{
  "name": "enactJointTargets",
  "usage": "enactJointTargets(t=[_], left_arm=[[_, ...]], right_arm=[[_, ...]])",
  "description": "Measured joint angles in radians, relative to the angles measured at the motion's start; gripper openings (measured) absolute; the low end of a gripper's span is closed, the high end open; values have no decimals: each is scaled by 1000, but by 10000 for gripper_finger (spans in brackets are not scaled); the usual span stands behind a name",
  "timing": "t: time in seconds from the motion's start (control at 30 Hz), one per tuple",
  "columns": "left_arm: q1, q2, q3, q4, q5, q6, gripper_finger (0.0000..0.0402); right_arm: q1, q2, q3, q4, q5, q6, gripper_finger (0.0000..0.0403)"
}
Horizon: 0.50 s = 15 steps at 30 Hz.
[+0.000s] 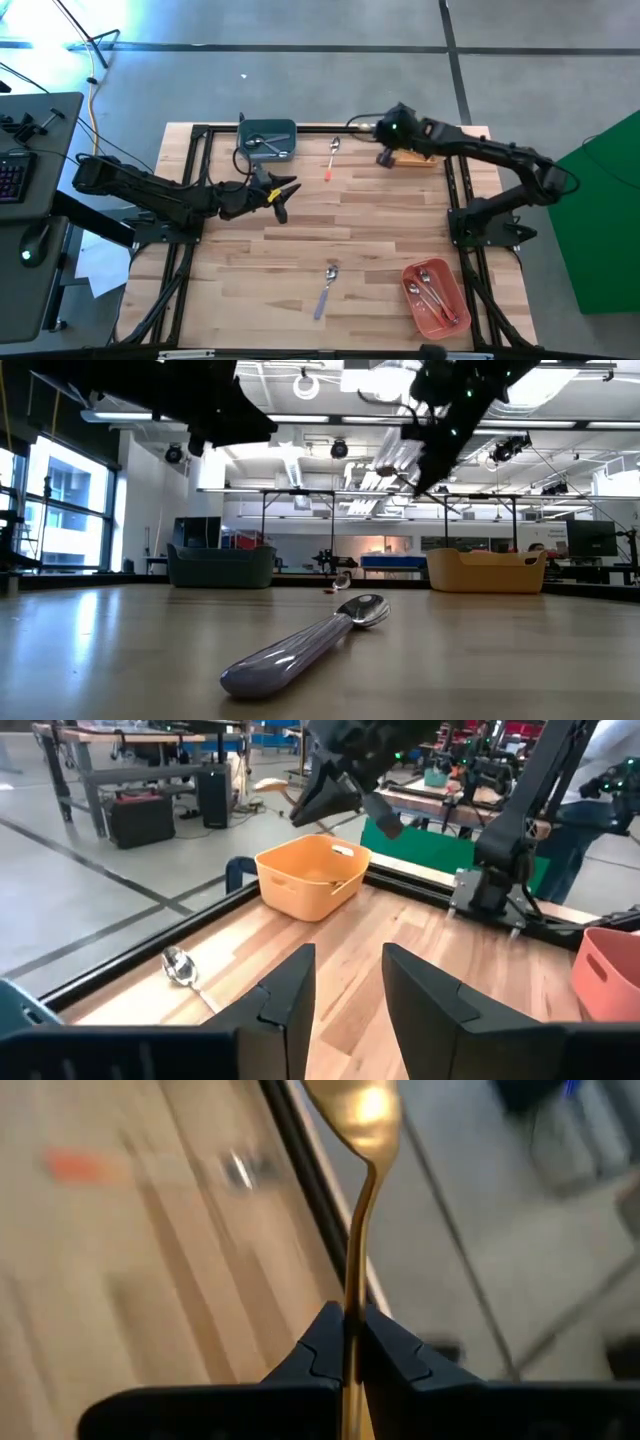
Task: Sort silverware by color (type)
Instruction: Put the gold spoon into the yellow bin
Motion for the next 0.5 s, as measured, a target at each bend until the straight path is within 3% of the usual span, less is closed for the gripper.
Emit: enactJointTargets(t=[0.23, 0.5], left_arm=[[3, 0, -39, 30, 0, -34, 93], [0, 0, -44, 48, 0, -11, 85]], right_arm=[[-196, 91, 0, -99, -1, -92, 5], [-303, 204, -1, -192, -10, -160, 5]])
